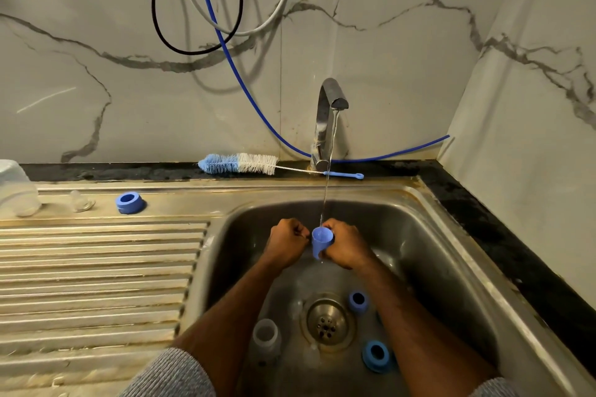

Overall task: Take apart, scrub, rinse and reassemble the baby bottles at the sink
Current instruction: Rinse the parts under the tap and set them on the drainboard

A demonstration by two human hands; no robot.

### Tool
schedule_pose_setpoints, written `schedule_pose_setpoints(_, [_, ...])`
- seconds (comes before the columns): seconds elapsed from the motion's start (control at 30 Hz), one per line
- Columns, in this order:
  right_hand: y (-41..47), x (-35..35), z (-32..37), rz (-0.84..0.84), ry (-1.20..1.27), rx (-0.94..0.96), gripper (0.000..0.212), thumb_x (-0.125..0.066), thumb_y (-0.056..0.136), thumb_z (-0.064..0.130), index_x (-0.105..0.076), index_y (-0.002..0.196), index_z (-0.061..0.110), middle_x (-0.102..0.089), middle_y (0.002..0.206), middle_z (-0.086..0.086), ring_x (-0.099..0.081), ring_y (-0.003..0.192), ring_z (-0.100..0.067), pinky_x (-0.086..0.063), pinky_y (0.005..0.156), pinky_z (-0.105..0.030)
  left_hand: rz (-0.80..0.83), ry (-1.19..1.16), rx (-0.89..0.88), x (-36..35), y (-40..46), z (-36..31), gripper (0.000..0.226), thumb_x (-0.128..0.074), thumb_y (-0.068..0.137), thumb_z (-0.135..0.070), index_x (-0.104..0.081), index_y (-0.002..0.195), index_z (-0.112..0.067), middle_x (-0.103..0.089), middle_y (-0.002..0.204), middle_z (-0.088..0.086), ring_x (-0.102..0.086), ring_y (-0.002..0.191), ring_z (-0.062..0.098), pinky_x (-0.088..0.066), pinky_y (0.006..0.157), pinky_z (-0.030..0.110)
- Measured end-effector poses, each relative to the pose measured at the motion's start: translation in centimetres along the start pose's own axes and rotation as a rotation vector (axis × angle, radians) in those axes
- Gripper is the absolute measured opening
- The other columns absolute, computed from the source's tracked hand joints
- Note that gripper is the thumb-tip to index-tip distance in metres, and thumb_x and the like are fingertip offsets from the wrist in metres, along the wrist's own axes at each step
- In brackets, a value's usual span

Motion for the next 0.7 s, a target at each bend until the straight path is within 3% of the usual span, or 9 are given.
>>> schedule_pose_setpoints(0.13, [-1.1, 0.1, 0.1, 0.144, 0.327, -0.207, 0.027, -0.079, 0.081, 0.019, -0.058, 0.098, 0.025, -0.067, 0.102, -0.003, -0.063, 0.095, -0.019, -0.052, 0.078, -0.039, 0.017, 0.061, -0.055, 0.3, -1.5, -0.7, 0.016, -0.061, 0.084, -0.003, -0.07, 0.079, -0.015, -0.074, 0.087, 0.007, -0.068, 0.086, 0.023, -0.057, 0.082, 0.037])
schedule_pose_setpoints(0.23, [-2.5, 0.1, -0.3, 0.264, 0.558, -0.37, 0.018, -0.067, 0.092, 0.02, -0.059, 0.108, 0.019, -0.069, 0.108, -0.013, -0.067, 0.096, -0.026, -0.055, 0.085, -0.049, 0.003, 0.085, -0.08, 1.2, -2.5, -1.1, 0.017, -0.061, 0.086, -0.004, -0.072, 0.082, -0.017, -0.074, 0.089, 0.005, -0.069, 0.089, 0.022, -0.056, 0.086, 0.038])
schedule_pose_setpoints(0.3, [-3.1, -0.1, -0.3, 0.278, 0.579, -0.376, 0.017, -0.063, 0.095, 0.016, -0.059, 0.111, 0.013, -0.066, 0.104, -0.019, -0.066, 0.084, -0.029, -0.058, 0.082, -0.05, -0.011, 0.101, -0.108, 2.2, -3.2, -1.6, 0.018, -0.059, 0.088, -0.003, -0.072, 0.085, -0.016, -0.074, 0.092, 0.005, -0.069, 0.091, 0.022, -0.055, 0.087, 0.037])
schedule_pose_setpoints(0.4, [-3.2, -0.6, 0.1, 0.255, 0.218, -0.195, 0.023, -0.067, 0.089, 0.03, -0.069, 0.105, 0.013, -0.067, 0.092, -0.013, -0.066, 0.073, -0.026, -0.057, 0.067, -0.037, -0.021, 0.14, -0.167, 4.2, -4.4, -2.7, 0.012, -0.06, 0.091, -0.006, -0.071, 0.089, -0.01, -0.074, 0.093, 0.007, -0.068, 0.091, 0.022, -0.055, 0.087, 0.037])
schedule_pose_setpoints(0.5, [-3.6, -0.3, 1.7, 0.092, -0.204, -0.005, 0.036, -0.078, 0.075, 0.033, -0.068, 0.107, 0.02, -0.069, 0.11, -0.006, -0.068, 0.097, -0.025, -0.052, 0.073, -0.03, -0.019, 0.188, -0.203, 6.6, -5.3, -3.4, 0.013, -0.061, 0.094, -0.013, -0.071, 0.089, -0.007, -0.072, 0.087, 0.009, -0.068, 0.084, 0.022, -0.056, 0.084, 0.041])
schedule_pose_setpoints(0.57, [-4.2, -0.1, 3.4, -0.001, -0.314, 0.088, 0.037, -0.08, 0.076, 0.029, -0.063, 0.106, 0.018, -0.065, 0.113, -0.006, -0.066, 0.101, -0.028, -0.046, 0.072, -0.028, -0.05, 0.222, -0.218, 8.8, -5.9, -3.5, 0.013, -0.06, 0.095, -0.015, -0.07, 0.09, -0.008, -0.071, 0.085, 0.009, -0.067, 0.082, 0.021, -0.057, 0.081, 0.04])
schedule_pose_setpoints(0.7, [-4.6, -0.8, 5.3, -0.022, -0.391, 0.214, 0.031, -0.08, 0.072, 0.029, -0.068, 0.099, 0.02, -0.067, 0.107, -0.004, -0.066, 0.101, -0.027, -0.05, 0.079, -0.029, -0.081, 0.234, -0.21, 13.8, -6.6, -2.6, 0.009, -0.063, 0.095, -0.012, -0.071, 0.097, -0.012, -0.07, 0.091, 0.004, -0.065, 0.086, 0.015, -0.055, 0.08, 0.03])
Point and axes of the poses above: each hand's wrist, its own y-axis towards the middle knuckle, its own x-axis out of the back of the hand, z = x × y, the point moved 2 cm from there along y, towards the middle knuckle
